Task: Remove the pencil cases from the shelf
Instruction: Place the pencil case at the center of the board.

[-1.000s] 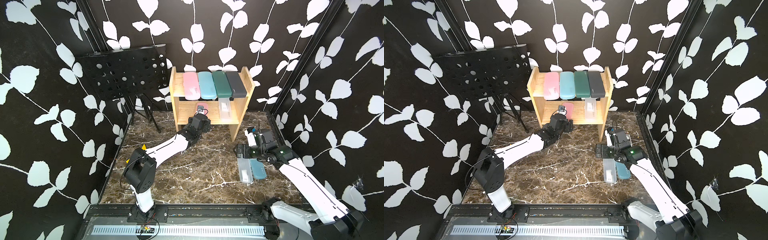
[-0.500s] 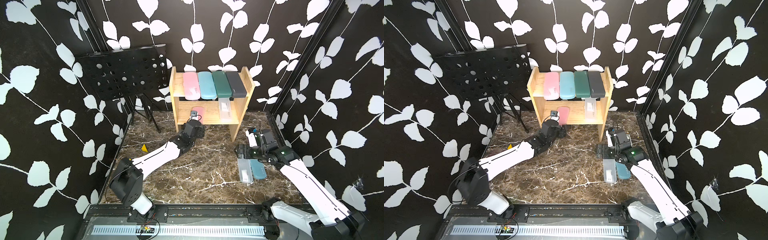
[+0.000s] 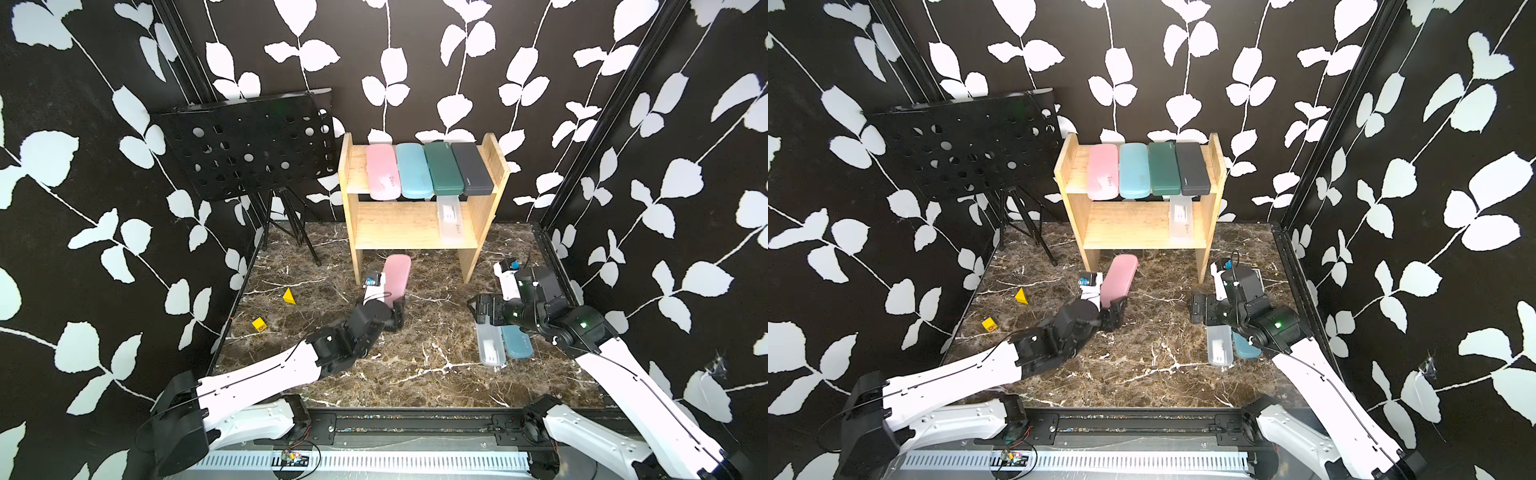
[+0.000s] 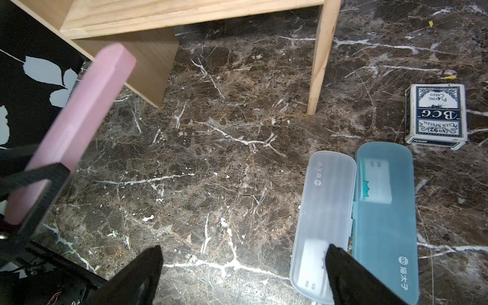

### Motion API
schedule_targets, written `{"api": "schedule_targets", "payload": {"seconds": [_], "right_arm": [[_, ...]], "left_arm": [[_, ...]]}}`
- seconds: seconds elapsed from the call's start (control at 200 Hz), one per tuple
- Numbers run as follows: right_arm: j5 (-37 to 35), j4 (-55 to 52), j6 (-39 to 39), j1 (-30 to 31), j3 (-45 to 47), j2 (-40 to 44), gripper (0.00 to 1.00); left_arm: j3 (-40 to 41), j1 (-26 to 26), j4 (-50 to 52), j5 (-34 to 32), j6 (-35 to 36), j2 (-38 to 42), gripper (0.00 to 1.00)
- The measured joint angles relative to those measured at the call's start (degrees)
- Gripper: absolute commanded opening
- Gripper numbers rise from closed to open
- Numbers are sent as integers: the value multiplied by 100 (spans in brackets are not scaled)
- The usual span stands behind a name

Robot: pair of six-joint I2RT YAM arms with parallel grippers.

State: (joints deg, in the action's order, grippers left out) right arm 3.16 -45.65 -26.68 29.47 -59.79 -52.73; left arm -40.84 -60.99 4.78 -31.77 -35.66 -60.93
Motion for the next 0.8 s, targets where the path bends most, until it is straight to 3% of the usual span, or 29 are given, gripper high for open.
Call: {"api": "schedule_targets", "payload": {"seconds": [0.19, 0.39, 0.605, 0.8], "right_arm": [[-72, 46, -168, 221, 315, 35, 99], [-74, 225, -337, 280, 645, 33, 99], [-31, 492, -485, 284, 964, -4, 99], [74, 706, -546, 284, 1069, -184, 99]], "left_arm": [[238, -546, 249, -387, -702, -275, 69], [144, -584, 26, -363, -1126, -1281, 70], [-280, -584, -387, 76, -1399, -2433, 75], [-568, -584, -601, 444, -1462, -2879, 86]]}}
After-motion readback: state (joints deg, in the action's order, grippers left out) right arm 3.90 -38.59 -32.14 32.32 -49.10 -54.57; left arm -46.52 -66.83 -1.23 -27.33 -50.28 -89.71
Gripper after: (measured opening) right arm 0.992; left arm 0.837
